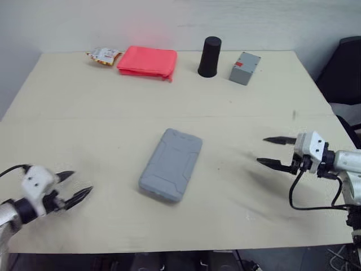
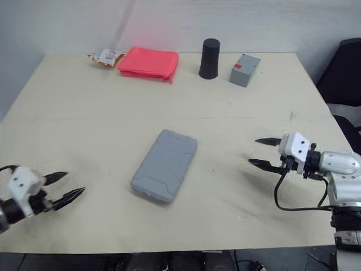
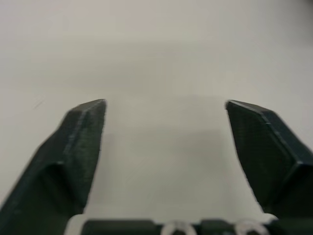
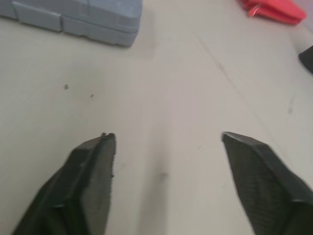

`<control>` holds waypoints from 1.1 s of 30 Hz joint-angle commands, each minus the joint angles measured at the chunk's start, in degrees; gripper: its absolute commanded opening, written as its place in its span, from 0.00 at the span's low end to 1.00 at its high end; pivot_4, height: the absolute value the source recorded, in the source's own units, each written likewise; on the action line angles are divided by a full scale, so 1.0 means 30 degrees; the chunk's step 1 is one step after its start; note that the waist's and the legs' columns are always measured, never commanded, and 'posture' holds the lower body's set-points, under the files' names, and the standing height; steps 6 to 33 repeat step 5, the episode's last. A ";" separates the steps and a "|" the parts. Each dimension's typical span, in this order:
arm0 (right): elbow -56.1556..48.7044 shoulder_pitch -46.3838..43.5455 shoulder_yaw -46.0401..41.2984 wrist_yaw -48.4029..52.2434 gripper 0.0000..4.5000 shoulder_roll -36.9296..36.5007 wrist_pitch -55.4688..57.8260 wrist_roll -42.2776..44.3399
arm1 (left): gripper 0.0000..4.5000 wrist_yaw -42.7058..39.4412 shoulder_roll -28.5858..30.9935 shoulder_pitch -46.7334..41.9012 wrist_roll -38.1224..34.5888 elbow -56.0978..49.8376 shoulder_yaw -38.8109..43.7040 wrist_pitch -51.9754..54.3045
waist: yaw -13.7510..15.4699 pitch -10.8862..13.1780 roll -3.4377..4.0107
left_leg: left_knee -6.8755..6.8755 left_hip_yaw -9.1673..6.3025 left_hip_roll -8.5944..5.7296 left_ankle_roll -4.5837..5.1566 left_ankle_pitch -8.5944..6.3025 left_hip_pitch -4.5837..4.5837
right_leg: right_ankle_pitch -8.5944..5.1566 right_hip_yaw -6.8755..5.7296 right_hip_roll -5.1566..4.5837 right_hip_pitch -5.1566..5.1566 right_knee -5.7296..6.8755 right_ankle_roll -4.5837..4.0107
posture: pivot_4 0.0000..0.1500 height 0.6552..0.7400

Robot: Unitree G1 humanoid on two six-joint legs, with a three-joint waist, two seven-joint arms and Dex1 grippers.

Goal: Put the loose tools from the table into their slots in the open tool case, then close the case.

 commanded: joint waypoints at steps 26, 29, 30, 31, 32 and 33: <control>0.1382 -0.1376 0.0095 0.0208 0.99 0.0180 -0.0925 -0.0077 | 1.00 0.1313 -0.0668 -0.0212 -0.0184 -0.1033 0.1047 -0.1489 | 0.0347 0.0022 0.0038 | -0.0005 0.0021 -0.0045 -0.0016 0.0000 -0.0008 | 0.0029 0.0011 -0.0072 -0.0040 0.0044 0.0007 | 1.00 1.00; 0.1382 -0.1376 0.0095 0.0208 0.99 0.0180 -0.0925 -0.0077 | 1.00 0.1313 -0.0668 -0.0212 -0.0184 -0.1033 0.1047 -0.1489 | 0.0347 0.0022 0.0038 | -0.0005 0.0021 -0.0045 -0.0016 0.0000 -0.0008 | 0.0029 0.0011 -0.0072 -0.0040 0.0044 0.0007 | 1.00 1.00; 0.1382 -0.1376 0.0095 0.0208 0.99 0.0180 -0.0925 -0.0077 | 1.00 0.1313 -0.0668 -0.0212 -0.0184 -0.1033 0.1047 -0.1489 | 0.0347 0.0022 0.0038 | -0.0005 0.0021 -0.0045 -0.0016 0.0000 -0.0008 | 0.0029 0.0011 -0.0072 -0.0040 0.0044 0.0007 | 1.00 1.00; 0.1382 -0.1376 0.0095 0.0208 0.99 0.0180 -0.0925 -0.0077 | 1.00 0.1313 -0.0668 -0.0212 -0.0184 -0.1033 0.1047 -0.1489 | 0.0347 0.0022 0.0038 | -0.0005 0.0021 -0.0045 -0.0016 0.0000 -0.0008 | 0.0029 0.0011 -0.0072 -0.0040 0.0044 0.0007 | 1.00 1.00; 0.1382 -0.1376 0.0095 0.0208 0.99 0.0180 -0.0925 -0.0077 | 1.00 0.1313 -0.0668 -0.0212 -0.0184 -0.1033 0.1047 -0.1489 | 0.0347 0.0022 0.0038 | -0.0005 0.0021 -0.0045 -0.0016 0.0000 -0.0008 | 0.0029 0.0011 -0.0072 -0.0040 0.0044 0.0007 | 1.00 1.00; 0.1382 -0.1376 0.0095 0.0208 0.99 0.0180 -0.0925 -0.0077 | 1.00 0.1313 -0.0668 -0.0212 -0.0184 -0.1033 0.1047 -0.1489 | 0.0347 0.0022 0.0038 | -0.0005 0.0021 -0.0045 -0.0016 0.0000 -0.0008 | 0.0029 0.0011 -0.0072 -0.0040 0.0044 0.0007 | 1.00 1.00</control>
